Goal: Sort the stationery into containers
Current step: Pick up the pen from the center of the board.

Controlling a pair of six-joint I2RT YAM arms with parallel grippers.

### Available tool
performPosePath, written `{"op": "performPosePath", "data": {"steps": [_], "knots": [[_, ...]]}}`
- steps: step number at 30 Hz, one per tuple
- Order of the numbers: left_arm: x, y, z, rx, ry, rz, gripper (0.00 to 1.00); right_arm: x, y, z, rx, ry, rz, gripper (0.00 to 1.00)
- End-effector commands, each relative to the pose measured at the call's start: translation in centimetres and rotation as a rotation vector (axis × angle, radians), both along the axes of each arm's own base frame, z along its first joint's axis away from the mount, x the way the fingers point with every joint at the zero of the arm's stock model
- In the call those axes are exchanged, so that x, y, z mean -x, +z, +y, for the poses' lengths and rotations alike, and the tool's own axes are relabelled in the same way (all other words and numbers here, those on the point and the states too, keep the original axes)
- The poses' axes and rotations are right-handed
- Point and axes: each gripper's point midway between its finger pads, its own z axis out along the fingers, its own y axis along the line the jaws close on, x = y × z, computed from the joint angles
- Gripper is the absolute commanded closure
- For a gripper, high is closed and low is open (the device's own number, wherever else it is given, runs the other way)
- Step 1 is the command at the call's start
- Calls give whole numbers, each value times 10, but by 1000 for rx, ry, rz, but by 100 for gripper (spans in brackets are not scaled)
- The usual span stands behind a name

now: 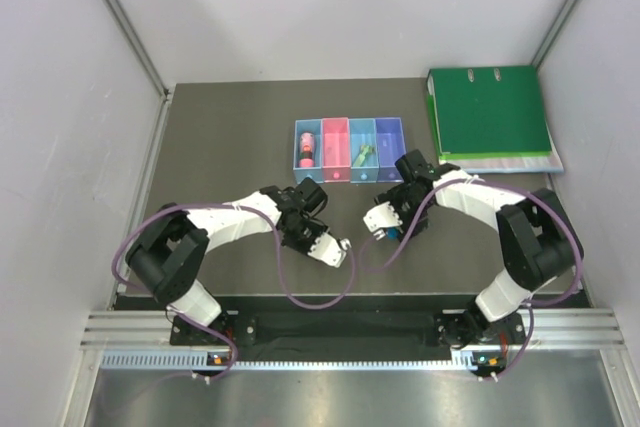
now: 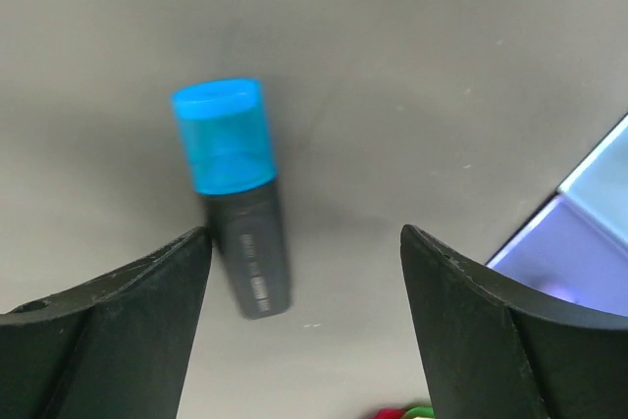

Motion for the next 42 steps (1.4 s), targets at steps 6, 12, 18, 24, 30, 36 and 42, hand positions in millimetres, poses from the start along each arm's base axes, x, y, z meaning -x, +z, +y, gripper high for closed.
{"op": "performPosePath", "data": {"steps": [6, 12, 18, 24, 30, 36, 42], "knots": [[-10, 37, 4, 59, 67, -115, 100, 5, -13, -1, 38, 129, 83, 25], [-15, 60, 1, 94, 101, -147, 100, 23, -26, -14, 96, 164, 150, 31], [-22, 87, -7, 163, 126, -195, 100, 39, -34, -27, 150, 188, 220, 37], [-34, 119, -14, 239, 195, -259, 100, 50, -39, -41, 223, 223, 270, 39], [-45, 140, -16, 296, 274, -317, 100, 48, -39, -40, 248, 221, 293, 41], [-52, 147, -16, 326, 307, -352, 100, 40, -39, -32, 235, 199, 273, 43], [-58, 151, -15, 332, 337, -378, 100, 30, -41, -21, 206, 140, 230, 51]]}}
